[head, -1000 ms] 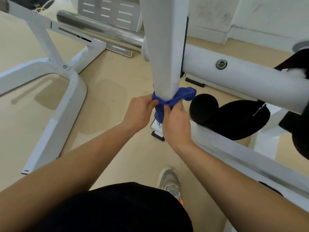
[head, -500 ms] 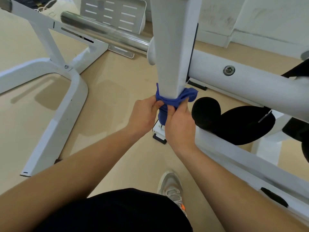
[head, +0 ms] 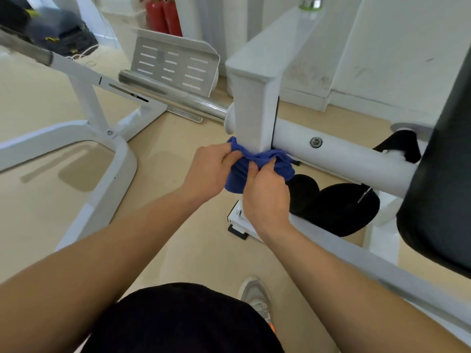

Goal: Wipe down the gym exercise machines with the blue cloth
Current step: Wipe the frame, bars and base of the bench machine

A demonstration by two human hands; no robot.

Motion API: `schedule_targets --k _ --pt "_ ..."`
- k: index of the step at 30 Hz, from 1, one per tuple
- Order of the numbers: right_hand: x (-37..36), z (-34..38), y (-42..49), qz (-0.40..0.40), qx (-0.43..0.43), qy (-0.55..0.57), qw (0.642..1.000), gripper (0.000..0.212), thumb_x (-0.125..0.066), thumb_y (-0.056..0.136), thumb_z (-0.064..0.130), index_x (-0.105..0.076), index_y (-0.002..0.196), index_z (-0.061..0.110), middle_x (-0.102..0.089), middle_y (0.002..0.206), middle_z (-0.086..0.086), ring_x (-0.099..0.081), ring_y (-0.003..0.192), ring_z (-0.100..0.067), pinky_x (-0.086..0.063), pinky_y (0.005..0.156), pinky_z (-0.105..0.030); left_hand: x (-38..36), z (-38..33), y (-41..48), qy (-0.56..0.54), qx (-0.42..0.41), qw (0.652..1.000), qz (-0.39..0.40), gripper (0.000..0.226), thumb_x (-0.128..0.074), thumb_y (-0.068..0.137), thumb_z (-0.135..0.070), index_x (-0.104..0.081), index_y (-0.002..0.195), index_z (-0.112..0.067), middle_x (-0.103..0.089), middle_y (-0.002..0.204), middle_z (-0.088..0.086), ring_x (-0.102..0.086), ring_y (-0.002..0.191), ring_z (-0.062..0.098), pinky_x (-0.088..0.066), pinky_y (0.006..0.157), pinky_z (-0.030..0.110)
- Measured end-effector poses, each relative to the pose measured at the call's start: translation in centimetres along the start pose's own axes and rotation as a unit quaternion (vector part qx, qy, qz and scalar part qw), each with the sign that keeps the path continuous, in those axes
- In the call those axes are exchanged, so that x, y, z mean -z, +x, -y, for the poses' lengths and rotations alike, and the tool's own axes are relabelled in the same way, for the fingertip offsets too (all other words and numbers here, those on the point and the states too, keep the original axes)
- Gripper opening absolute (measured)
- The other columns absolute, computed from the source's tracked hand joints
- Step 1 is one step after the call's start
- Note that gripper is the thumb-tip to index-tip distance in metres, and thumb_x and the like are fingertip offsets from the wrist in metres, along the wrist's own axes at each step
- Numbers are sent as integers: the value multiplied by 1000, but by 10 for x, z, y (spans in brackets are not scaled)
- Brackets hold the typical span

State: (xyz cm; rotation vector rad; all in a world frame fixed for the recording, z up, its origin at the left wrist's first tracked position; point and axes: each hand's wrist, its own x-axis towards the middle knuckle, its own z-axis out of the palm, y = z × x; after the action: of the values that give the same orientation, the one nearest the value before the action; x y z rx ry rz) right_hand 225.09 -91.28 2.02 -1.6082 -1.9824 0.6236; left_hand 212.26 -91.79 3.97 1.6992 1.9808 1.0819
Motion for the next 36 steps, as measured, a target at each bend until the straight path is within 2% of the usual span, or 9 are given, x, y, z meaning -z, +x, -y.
schedule_targets --k 4,10,12,15,20,25,28,31,36 --pt "36 30 -4 -47 16 45 998 56 -29 106 38 -25 152 6 -65 117 -9 -63 97 -29 -52 74 -40 32 -38 7 -7 -30 999 -41 30 -50 97 -28 -68 83 -8 -70 75 7 -65 75 27 -51 72 45" --pt "89 62 0 -118 92 92 984 54 -39 104 38 -30 151 13 -66 118 -8 -64 95 -30 -51 71 -41 61 -89 11 -48 -49 989 -132 23 -58 94 -25 -66 77 -11 -62 62 -3 -52 58 14 -38 55 26" --pt "97 67 3 -122 90 117 981 51 -39 104 39 -34 149 15 -66 116 -7 -64 95 -30 -50 70 -40 58 -95 9 -70 -36 987 -143 21 -61 93 -22 -65 73 -15 -58 56 -8 -49 53 6 -32 50 15" --pt "95 64 7 -105 90 99 985 47 -34 104 40 -40 142 12 -65 117 -7 -63 95 -30 -51 72 -43 47 -96 5 -76 -14 985 -152 27 -60 95 -23 -56 69 -21 -50 54 -10 -43 50 1 -30 49 15" --pt "81 49 17 -102 73 63 990 48 -33 105 39 -46 136 6 -64 108 -7 -63 91 -28 -53 73 -43 34 -84 2 -70 1 985 -156 38 -56 98 -21 -49 63 -35 -51 54 -13 -50 54 -3 -33 52 13" --pt "57 26 11 -66 39 63 995 35 -40 104 38 -55 119 10 -62 88 -2 -61 77 -26 -51 65 -38 27 -59 -5 -2 49 995 -82 27 -60 96 -28 -66 71 -21 -61 62 -7 -58 65 16 -42 58 23" --pt "54 14 1 -50 25 33 998 22 -46 103 33 -58 105 15 -62 85 -2 -60 74 -24 -45 61 -33 28 -51 -15 45 87 995 -37 22 -66 89 -33 -74 83 -13 -71 72 3 -68 72 20 -55 69 38" --pt "55 -2 -27 -26 11 37 999 14 -52 97 30 -59 96 18 -64 85 -6 -58 73 -25 -38 59 -31 31 -59 -35 110 107 984 92 26 -69 86 -33 -72 74 -10 -72 69 5 -70 70 21 -57 73 43" --pt "60 -52 -88 30 -36 44 998 37 -64 89 51 -56 74 19 -59 67 4 -57 63 -16 -35 50 -28 25 -78 -73 211 107 946 223 22 -65 80 -30 -72 69 -13 -71 60 1 -70 62 16 -59 70 38"
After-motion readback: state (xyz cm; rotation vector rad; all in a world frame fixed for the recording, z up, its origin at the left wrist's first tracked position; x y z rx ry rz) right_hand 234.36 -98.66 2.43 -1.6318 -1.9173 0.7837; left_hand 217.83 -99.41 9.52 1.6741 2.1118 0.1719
